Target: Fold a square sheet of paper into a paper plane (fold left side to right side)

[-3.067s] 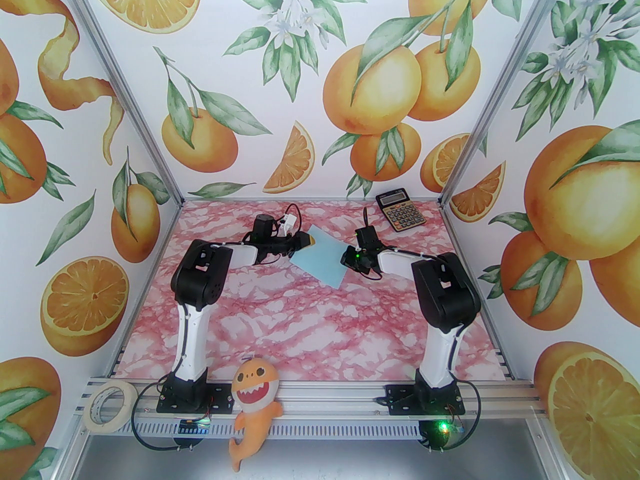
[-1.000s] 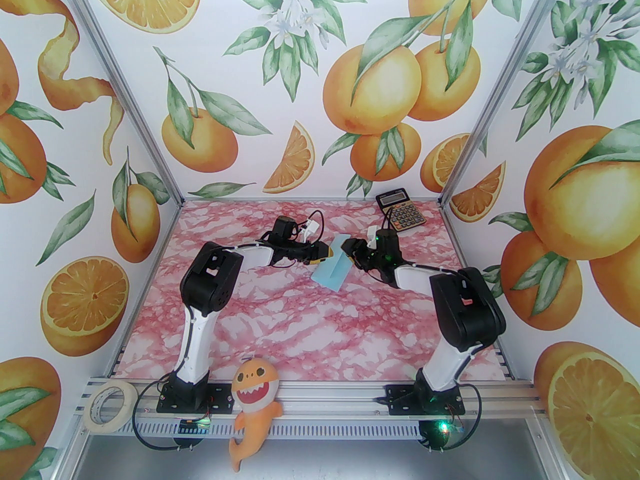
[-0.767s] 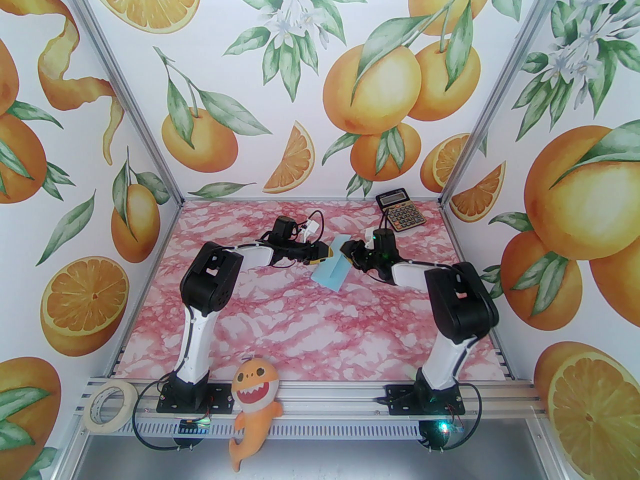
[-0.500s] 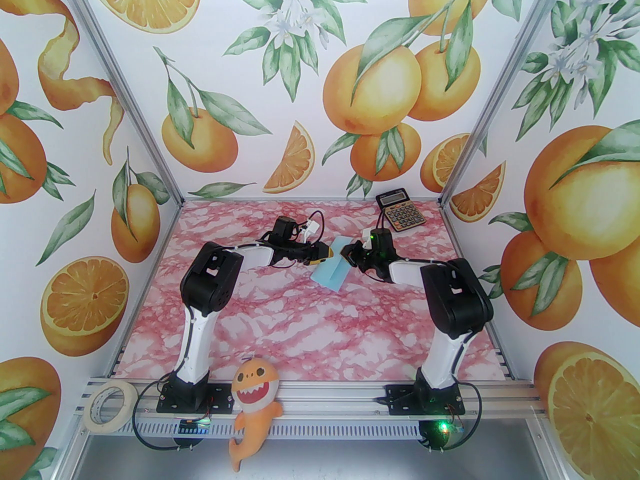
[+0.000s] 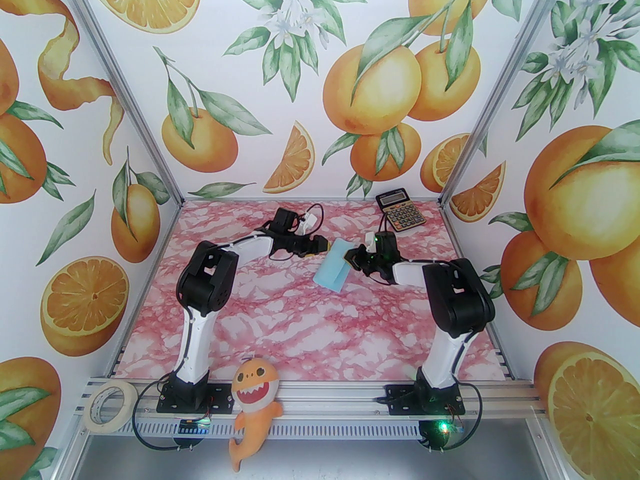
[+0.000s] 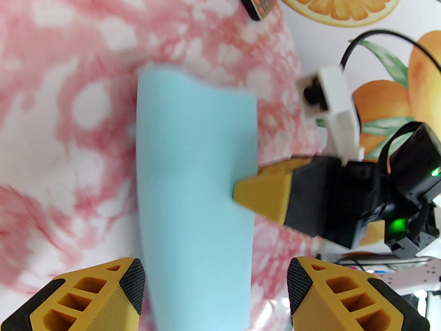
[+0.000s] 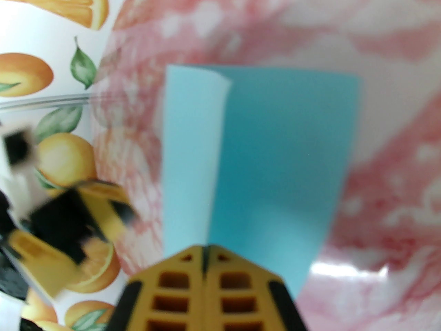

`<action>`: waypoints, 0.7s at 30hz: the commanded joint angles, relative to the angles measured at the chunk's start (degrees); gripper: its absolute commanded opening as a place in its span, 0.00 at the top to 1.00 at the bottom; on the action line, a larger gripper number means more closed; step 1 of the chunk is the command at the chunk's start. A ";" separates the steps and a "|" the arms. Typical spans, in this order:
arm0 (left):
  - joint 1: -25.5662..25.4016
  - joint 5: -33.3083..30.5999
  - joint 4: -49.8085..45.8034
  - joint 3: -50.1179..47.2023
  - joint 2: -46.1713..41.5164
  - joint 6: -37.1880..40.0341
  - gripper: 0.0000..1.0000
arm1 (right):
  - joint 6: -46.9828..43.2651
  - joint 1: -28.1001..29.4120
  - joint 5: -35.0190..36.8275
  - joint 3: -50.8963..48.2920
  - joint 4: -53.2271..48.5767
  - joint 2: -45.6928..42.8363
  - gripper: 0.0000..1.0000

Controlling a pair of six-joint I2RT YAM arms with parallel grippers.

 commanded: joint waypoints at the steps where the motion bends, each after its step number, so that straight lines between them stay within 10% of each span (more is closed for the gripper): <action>1: -1.70 -2.72 -8.39 3.72 0.90 4.05 0.29 | -2.04 -0.91 -2.05 -1.15 -0.83 -1.63 1.00; 21: -6.69 -7.56 -18.92 10.96 7.37 8.95 0.41 | -7.97 -3.21 -4.01 0.32 -5.97 -0.55 1.00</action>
